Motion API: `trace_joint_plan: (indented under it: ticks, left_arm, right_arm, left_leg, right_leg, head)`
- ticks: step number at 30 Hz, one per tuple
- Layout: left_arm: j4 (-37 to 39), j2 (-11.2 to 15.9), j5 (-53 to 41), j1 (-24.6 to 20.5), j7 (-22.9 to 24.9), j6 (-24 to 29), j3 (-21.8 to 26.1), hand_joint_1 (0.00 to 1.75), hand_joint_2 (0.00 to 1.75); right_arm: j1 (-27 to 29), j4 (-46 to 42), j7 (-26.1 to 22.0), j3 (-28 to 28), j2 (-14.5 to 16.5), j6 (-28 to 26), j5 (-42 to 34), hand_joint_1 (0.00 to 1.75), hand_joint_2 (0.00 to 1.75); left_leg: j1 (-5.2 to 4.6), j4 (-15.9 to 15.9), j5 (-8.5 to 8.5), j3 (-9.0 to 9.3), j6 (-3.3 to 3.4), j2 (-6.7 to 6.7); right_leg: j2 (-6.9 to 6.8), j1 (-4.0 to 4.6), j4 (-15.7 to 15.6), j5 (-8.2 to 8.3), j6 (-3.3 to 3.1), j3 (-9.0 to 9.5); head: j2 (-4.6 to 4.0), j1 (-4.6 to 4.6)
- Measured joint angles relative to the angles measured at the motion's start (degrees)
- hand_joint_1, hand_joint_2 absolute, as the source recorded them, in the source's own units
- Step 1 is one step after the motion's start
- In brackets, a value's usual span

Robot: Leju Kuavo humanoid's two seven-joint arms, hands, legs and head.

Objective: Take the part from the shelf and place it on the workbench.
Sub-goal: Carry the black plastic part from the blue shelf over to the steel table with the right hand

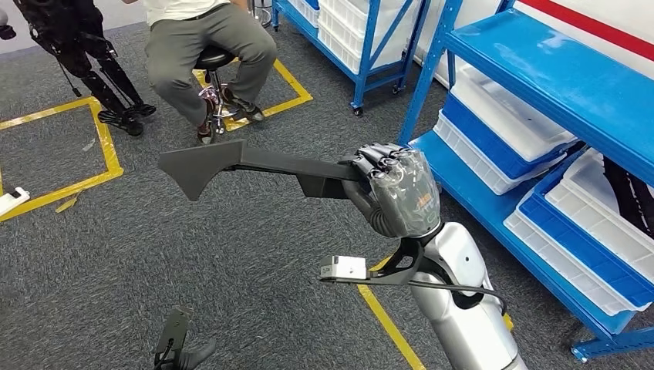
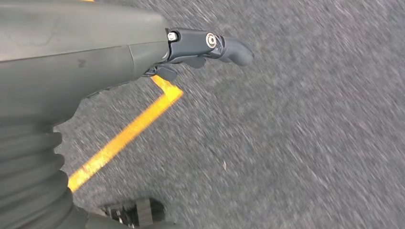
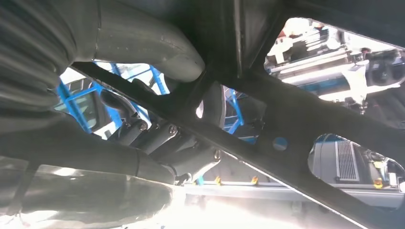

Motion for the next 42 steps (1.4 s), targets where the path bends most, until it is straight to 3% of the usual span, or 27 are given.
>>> trace_joint_plan:
  ticks: [1,3,4,5,7,9,11,12,13,14,16,17,19,20,21,23,24,26,28,30,33,35,36,37,39,41,42]
  left_arm:
    - [0.0,0.0,-0.3,-0.1,0.1,0.0,0.0,0.0,1.75]
    - [0.0,0.0,-0.8,-0.3,0.4,-0.2,0.1,0.0,1.75]
    - [0.0,0.0,-0.9,-0.3,0.5,-0.3,0.1,0.0,1.75]
    - [0.0,0.0,-1.1,-0.3,0.5,-0.3,0.2,0.0,1.75]
    - [0.0,0.0,-1.2,-0.4,0.6,-0.3,0.3,0.0,1.75]
    - [0.0,-0.1,-1.3,-0.6,0.6,-0.5,0.4,0.0,1.75]
    - [0.0,-0.2,-1.2,-0.6,0.6,-0.7,0.5,0.0,1.75]
    - [0.0,-0.2,-1.2,-0.5,0.6,-0.7,0.5,0.0,1.75]
    - [0.0,-0.2,-1.2,-0.4,0.6,-0.7,0.5,0.0,1.75]
    - [0.0,-0.1,-1.2,-0.4,0.5,-0.7,0.5,0.0,1.75]
    - [0.0,0.1,-1.2,-0.4,0.5,-0.7,0.6,0.0,1.75]
    - [0.0,0.1,-1.2,-0.4,0.5,-0.7,0.6,0.0,1.75]
    - [0.0,0.2,-1.2,-0.4,0.5,-0.8,0.6,0.0,1.75]
    - [0.0,0.2,-1.2,-0.3,0.5,-0.8,0.6,0.0,1.75]
    - [0.0,0.2,-1.2,-0.3,0.5,-0.8,0.6,0.0,1.75]
    - [0.0,0.3,-1.2,-0.4,0.5,-0.8,0.6,0.0,1.75]
    - [0.0,0.3,-1.2,-0.4,0.5,-0.8,0.6,0.0,1.75]
    - [0.0,0.3,-1.2,-0.4,0.5,-0.8,0.7,0.0,1.75]
    - [0.0,0.4,-1.1,-0.3,0.4,-0.8,0.7,0.0,1.75]
    - [0.0,0.4,-0.9,-0.3,0.2,-0.7,0.7,0.0,1.75]
    - [0.0,0.4,-0.7,-0.3,-0.1,-0.5,0.8,0.0,1.75]
    - [0.0,0.4,-0.7,-0.3,-0.2,-0.4,0.8,0.0,1.75]
    - [0.0,0.4,-0.7,-0.2,-0.2,-0.4,0.9,0.0,1.75]
    - [0.0,0.4,-0.7,-0.2,-0.3,-0.3,0.9,0.0,1.75]
    - [0.0,0.4,-0.8,-0.2,-0.3,-0.2,1.0,0.0,1.75]
    - [0.0,0.4,-1.1,-0.2,-0.2,-0.2,1.0,0.0,1.75]
    - [0.0,0.4,-1.2,-0.1,-0.2,-0.1,1.1,0.0,1.75]
  right_arm:
    - [0.4,-0.4,0.2,0.0,-0.1,0.0,0.1,1.66,1.75]
    - [1.1,-0.9,0.4,0.1,-0.3,0.0,0.4,1.66,1.75]
    - [1.5,-1.2,0.5,0.1,-0.4,0.1,0.6,1.66,1.75]
    - [1.9,-1.5,0.7,0.2,-0.4,0.2,0.8,1.66,1.75]
    - [2.3,-2.1,1.0,0.4,-0.4,0.6,1.1,1.66,1.75]
    - [2.4,-2.7,1.2,0.5,-0.4,0.8,1.3,1.66,1.75]
    - [2.4,-3.1,1.3,0.6,-0.4,0.8,1.6,1.66,1.75]
    - [2.4,-3.3,1.3,0.6,-0.4,0.9,1.7,1.66,1.75]
    - [2.4,-3.4,1.3,0.7,-0.3,0.9,1.7,1.66,1.75]
    - [2.4,-3.6,1.3,0.7,-0.2,0.9,1.8,1.66,1.75]
    - [2.5,-3.8,1.3,0.7,0.1,1.0,1.8,1.66,1.75]
    - [2.5,-3.9,1.3,0.7,0.1,1.0,1.8,1.66,1.75]
    - [2.7,-3.9,1.4,0.8,0.1,1.0,1.8,1.66,1.75]
    - [2.8,-3.9,1.4,0.8,0.1,1.0,1.8,1.66,1.75]
    - [2.9,-3.9,1.4,0.8,0.1,1.0,1.8,1.66,1.75]
    - [2.9,-3.9,1.4,0.9,0.1,1.0,1.8,1.66,1.75]
    - [2.9,-3.9,1.4,0.9,0.1,1.0,1.8,1.66,1.75]
    - [2.9,-4.0,1.4,0.9,0.1,1.1,1.8,1.66,1.75]
    - [2.9,-4.0,1.4,1.0,0.1,1.2,1.8,1.66,1.75]
    - [2.8,-4.1,1.4,1.1,0.2,1.3,1.8,1.66,1.75]
    - [2.8,-4.2,1.3,1.2,0.0,1.7,1.8,1.66,1.75]
    - [2.9,-4.2,1.3,1.2,-0.2,1.9,1.8,1.66,1.75]
    - [2.9,-4.2,1.3,1.2,-0.3,1.9,1.8,1.66,1.75]
    - [2.8,-4.2,1.3,1.2,-0.3,1.9,1.7,1.66,1.75]
    - [2.8,-4.2,1.3,1.2,-0.4,1.9,1.7,1.66,1.75]
    - [2.8,-4.2,1.3,1.2,-0.6,1.9,1.7,1.66,1.75]
    - [2.8,-4.2,1.3,1.2,-0.7,1.9,1.7,1.66,1.75]
  left_leg:
    - [-0.08,-0.1,0.23,-0.24,0.36,-0.55]
    - [-0.38,-0.1,0.56,-0.76,0.85,-1.86]
    - [-0.58,-0.1,0.7,-0.95,1.03,-2.57]
    - [-0.76,-0.1,0.84,-1.09,1.18,-3.3]
    - [-0.92,-0.1,1.14,-1.18,1.25,-4.7]
    - [-0.86,-0.1,1.54,-1.32,0.91,-5.92]
    - [-0.73,-0.4,2.06,-1.51,0.24,-6.94]
    - [-0.75,-0.7,2.4,-1.57,-0.22,-7.55]
    - [-0.73,-0.7,2.53,-1.73,-0.51,-7.64]
    - [-0.91,-0.1,2.0,-2.14,-0.67,-6.85]
    - [-1.22,4.3,-1.3,-4.13,-0.83,-3.81]
    - [-1.37,7.9,-3.61,-5.58,-0.99,-2.39]
    - [-1.21,13.6,-6.45,-7.52,-1.48,-1.41]
    - [-1.06,14.0,-6.42,-7.15,-1.73,-1.14]
    - [-0.85,12.1,-5.4,-5.55,-1.97,-0.69]
    - [-0.66,4.9,-2.8,-0.74,-2.29,1.45]
    - [-0.76,1.9,-2.01,1.0,-2.09,2.41]
    - [-1.28,-0.1,-1.96,1.86,-1.18,3.06]
    - [-1.56,-0.4,-1.61,1.68,-0.17,1.83]
    - [-1.52,-0.9,-1.21,1.7,0.81,0.67]
    - [-1.3,-1.1,-0.69,1.34,1.96,-1.14]
    - [-1.3,-1.1,-0.38,0.95,2.1,-2.54]
    - [-1.26,-1.1,-0.2,0.81,2.03,-3.28]
    - [-1.19,-1.1,-0.02,0.73,1.88,-4.03]
    - [-1.03,-1.0,0.37,0.46,1.31,-5.46]
    - [-0.88,-1.1,0.9,-0.07,0.47,-6.59]
    - [-0.79,-1.3,1.26,-0.31,-0.04,-7.1]
  right_leg:
    - [1.62,-0.07,3.4,-1.91,-0.4,-1.56]
    - [3.2,0.2,11.1,-5.18,-1.06,-5.08]
    - [3.46,0.42,13.3,-5.78,-1.14,-6.08]
    - [3.65,0.64,13.2,-5.42,-1.11,-5.95]
    - [4.7,1.09,6.9,-2.57,-1.06,-2.7]
    - [6.93,1.61,-0.2,-0.07,-1.43,0.71]
    - [7.67,2.24,-2.6,0.64,-1.88,1.53]
    - [7.02,2.54,-2.7,0.96,-2.02,1.65]
    - [6.39,2.1,-3.1,1.4,-2.2,1.86]
    - [5.74,1.74,-3.6,1.95,-2.45,2.1]
    - [4.14,1.01,-4.4,2.81,-3.19,2.23]
    - [3.35,1.28,-4.5,2.97,-3.47,2.07]
    - [1.72,1.42,-4.5,3.1,-3.66,1.58]
    - [1.0,1.4,-4.4,3.15,-3.66,1.41]
    - [0.33,1.35,-4.3,3.16,-3.62,1.34]
    - [-0.85,1.35,-3.9,2.86,-3.21,1.28]
    - [-1.37,1.6,-3.6,2.61,-2.86,1.18]
    - [-2.23,2.2,-3.1,2.32,-2.28,0.94]
    - [-3.13,2.42,-3.0,2.15,-1.83,0.94]
    - [-1.75,2.03,-1.4,0.91,-1.47,0.24]
    - [2.63,1.12,8.6,-3.63,-1.51,-4.37]
    - [3.38,0.77,13.7,-5.03,-1.06,-6.83]
    - [3.51,0.62,13.1,-4.38,-0.59,-6.51]
    - [3.74,0.44,10.2,-2.96,-0.07,-5.04]
    - [5.86,0.01,2.0,0.09,0.71,-1.05]
    - [7.71,0.07,-2.3,1.3,0.62,0.85]
    - [7.73,0.46,-2.4,1.37,0.33,0.91]
  head:
    - [0.0,0.09]
    - [0.0,0.33]
    - [0.0,0.37]
    - [0.0,0.38]
    - [0.0,0.38]
    - [0.0,0.39]
    - [-0.01,0.57]
    - [-0.01,0.67]
    - [0.0,0.61]
    - [0.0,0.45]
    - [0.0,0.06]
    - [-0.01,-0.03]
    - [-0.01,-0.15]
    - [0.0,-0.19]
    - [0.0,-0.24]
    - [0.0,-0.37]
    - [0.0,-0.47]
    - [0.01,-0.5]
    - [0.01,-0.39]
    - [0.01,-0.35]
    - [0.01,-0.15]
    - [0.01,-0.13]
    - [0.0,-0.14]
    - [0.0,-0.14]
    - [0.0,-0.11]
    - [0.0,-0.11]
    - [0.0,-0.12]
